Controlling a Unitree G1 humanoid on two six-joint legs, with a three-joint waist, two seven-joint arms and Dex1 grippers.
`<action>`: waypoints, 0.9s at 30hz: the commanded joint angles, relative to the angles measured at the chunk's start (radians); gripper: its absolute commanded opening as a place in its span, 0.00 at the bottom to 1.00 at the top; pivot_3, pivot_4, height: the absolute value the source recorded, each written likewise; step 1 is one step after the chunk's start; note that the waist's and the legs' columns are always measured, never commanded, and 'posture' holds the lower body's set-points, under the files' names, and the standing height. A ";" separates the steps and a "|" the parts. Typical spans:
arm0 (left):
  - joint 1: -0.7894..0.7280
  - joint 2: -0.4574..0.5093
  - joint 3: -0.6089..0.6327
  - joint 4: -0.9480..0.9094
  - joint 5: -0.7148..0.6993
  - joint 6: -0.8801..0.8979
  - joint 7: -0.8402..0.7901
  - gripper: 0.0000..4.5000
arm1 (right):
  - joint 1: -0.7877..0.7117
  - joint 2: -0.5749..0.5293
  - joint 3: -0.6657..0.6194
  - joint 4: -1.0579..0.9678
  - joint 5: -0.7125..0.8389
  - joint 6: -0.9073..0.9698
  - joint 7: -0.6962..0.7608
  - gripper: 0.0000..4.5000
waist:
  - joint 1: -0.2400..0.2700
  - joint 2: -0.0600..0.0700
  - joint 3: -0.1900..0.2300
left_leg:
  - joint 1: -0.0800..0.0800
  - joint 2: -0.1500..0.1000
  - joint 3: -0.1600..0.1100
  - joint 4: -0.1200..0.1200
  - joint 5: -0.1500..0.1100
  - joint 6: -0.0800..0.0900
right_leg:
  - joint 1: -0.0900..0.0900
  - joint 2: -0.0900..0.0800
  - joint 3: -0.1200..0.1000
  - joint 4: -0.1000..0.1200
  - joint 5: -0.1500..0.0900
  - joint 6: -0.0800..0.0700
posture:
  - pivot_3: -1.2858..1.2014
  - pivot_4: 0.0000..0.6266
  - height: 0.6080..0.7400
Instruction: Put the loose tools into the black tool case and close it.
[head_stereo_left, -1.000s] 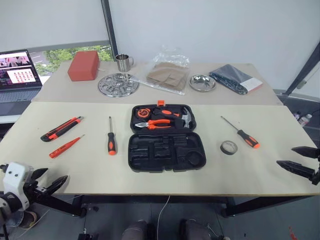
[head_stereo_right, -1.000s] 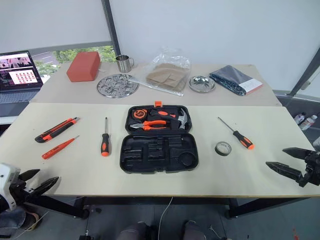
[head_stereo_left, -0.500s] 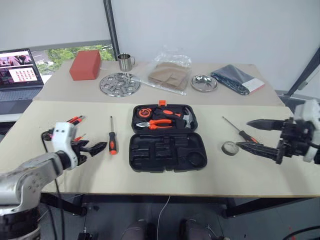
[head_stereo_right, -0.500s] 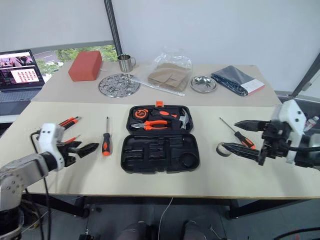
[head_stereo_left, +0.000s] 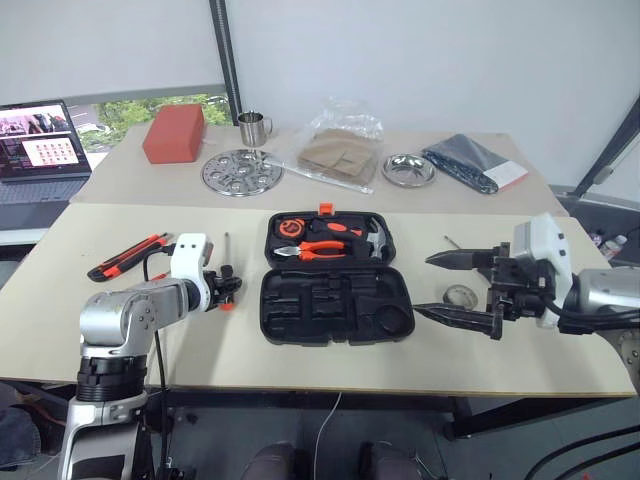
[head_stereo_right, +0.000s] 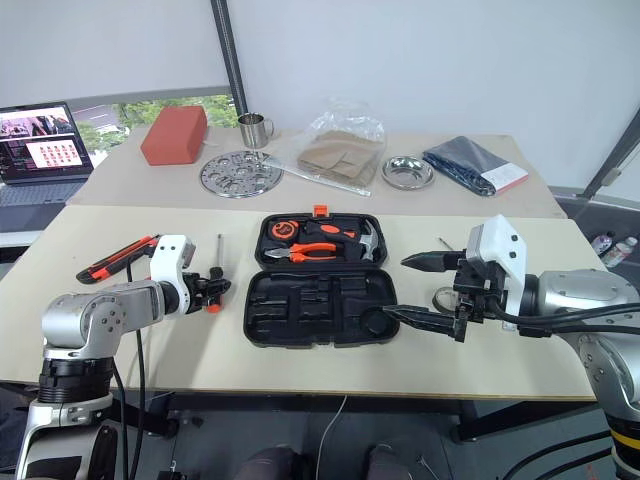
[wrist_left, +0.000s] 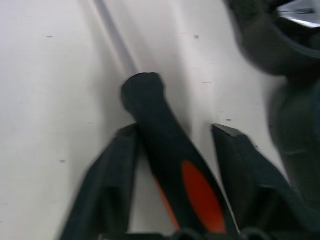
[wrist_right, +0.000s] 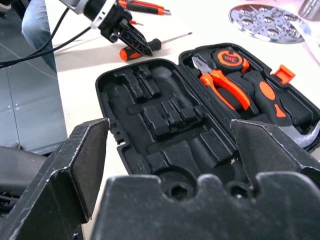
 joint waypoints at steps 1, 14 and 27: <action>0.015 0.018 0.030 0.052 0.039 0.006 0.011 0.20 | 0.012 -0.006 -0.043 -0.017 0.015 -0.027 0.013 1.00 | 0.000 0.000 0.000 | 0.000 0.000 0.000 0.000 0.000 0.000 | 0.000 0.000 0.000 0.000 0.000 0.000 | 0.52 0.24 0.95; -0.248 0.312 -0.262 0.146 0.142 -0.705 -0.836 0.20 | 0.101 -0.048 -0.083 0.000 -0.023 -0.056 0.056 1.00 | 0.013 -0.004 0.002 | -0.016 -0.001 0.000 0.001 0.004 -0.006 | -0.015 0.002 -0.008 0.000 0.004 -0.007 | 0.52 0.24 0.95; -0.517 0.034 -0.606 0.668 0.521 -1.169 -1.057 0.20 | 0.210 -0.005 -0.146 -0.115 -0.014 -0.041 -0.056 1.00 | 0.010 -0.006 0.003 | -0.022 0.003 0.000 0.006 0.010 0.008 | -0.017 0.008 -0.008 -0.001 0.004 -0.005 | 0.52 0.24 0.95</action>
